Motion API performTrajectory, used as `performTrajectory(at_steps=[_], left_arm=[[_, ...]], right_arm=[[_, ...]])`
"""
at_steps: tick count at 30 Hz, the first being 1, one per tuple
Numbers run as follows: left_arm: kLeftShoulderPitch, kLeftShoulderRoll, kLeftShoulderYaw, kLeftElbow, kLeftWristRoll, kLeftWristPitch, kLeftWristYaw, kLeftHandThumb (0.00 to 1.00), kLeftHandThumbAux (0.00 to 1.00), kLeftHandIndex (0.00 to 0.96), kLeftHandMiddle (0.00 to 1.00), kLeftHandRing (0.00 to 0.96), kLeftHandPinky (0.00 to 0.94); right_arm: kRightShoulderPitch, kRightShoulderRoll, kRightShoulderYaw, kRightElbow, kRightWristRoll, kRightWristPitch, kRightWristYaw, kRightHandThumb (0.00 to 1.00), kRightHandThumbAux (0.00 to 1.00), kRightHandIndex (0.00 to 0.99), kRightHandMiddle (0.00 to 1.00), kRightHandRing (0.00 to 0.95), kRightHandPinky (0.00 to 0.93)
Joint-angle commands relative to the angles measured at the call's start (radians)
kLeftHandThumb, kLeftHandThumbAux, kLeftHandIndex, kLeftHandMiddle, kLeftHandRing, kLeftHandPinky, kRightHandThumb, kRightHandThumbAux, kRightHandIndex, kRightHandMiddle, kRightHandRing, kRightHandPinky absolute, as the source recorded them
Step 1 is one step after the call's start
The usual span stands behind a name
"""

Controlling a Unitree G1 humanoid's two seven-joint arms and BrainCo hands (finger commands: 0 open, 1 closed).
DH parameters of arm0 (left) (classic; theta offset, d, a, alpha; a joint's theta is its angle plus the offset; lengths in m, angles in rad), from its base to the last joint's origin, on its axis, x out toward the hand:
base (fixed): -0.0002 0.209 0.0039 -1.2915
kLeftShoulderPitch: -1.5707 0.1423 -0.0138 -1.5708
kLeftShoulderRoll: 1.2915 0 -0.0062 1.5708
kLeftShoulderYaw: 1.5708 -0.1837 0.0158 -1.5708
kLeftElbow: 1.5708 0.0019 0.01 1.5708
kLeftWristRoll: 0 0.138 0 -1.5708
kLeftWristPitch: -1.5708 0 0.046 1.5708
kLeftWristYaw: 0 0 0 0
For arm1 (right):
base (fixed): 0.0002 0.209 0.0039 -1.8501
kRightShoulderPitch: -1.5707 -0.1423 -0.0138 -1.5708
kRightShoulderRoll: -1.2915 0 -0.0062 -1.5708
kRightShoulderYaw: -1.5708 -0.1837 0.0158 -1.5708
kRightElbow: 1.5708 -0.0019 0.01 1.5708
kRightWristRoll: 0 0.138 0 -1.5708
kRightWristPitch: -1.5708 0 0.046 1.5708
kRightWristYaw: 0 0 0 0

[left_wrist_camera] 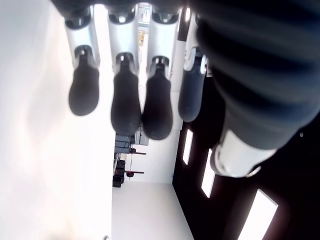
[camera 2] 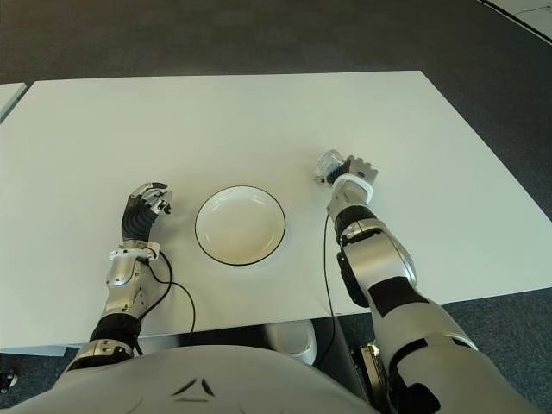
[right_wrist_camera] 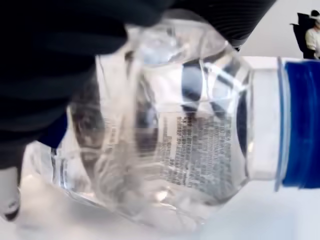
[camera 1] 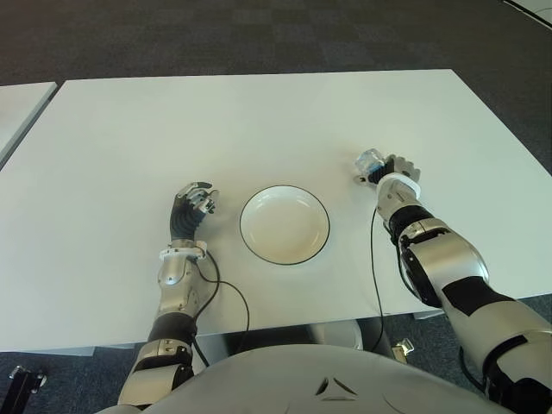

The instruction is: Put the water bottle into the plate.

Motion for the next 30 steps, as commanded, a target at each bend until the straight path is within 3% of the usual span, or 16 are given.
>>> performTrajectory(at_steps=[1, 5, 14, 30], left_arm=[[0.0, 0.003, 0.008, 0.01, -0.011, 0.003, -0.014, 0.706, 0.715, 0.435, 0.69, 0.683, 0.672], [0.0, 0.003, 0.008, 0.01, -0.006, 0.003, -0.01, 0.706, 0.715, 0.435, 0.692, 0.686, 0.675], [0.0, 0.0, 0.01, 0.006, -0.006, 0.012, 0.0, 0.707, 0.715, 0.435, 0.684, 0.676, 0.666], [0.002, -0.001, 0.008, 0.008, 0.011, 0.001, 0.009, 0.707, 0.716, 0.434, 0.675, 0.67, 0.66]], right_arm=[[0.128, 0.046, -0.043, 0.054, 0.067, -0.016, 0.021, 0.725, 0.692, 0.433, 0.552, 0.593, 0.611], [0.128, 0.046, -0.053, 0.054, 0.066, -0.033, 0.005, 0.728, 0.698, 0.437, 0.65, 0.677, 0.676], [0.132, 0.041, -0.085, 0.05, 0.084, -0.078, -0.034, 0.73, 0.701, 0.437, 0.748, 0.747, 0.74], [0.102, 0.023, -0.144, 0.036, 0.137, -0.137, -0.041, 0.738, 0.705, 0.442, 0.82, 0.804, 0.792]])
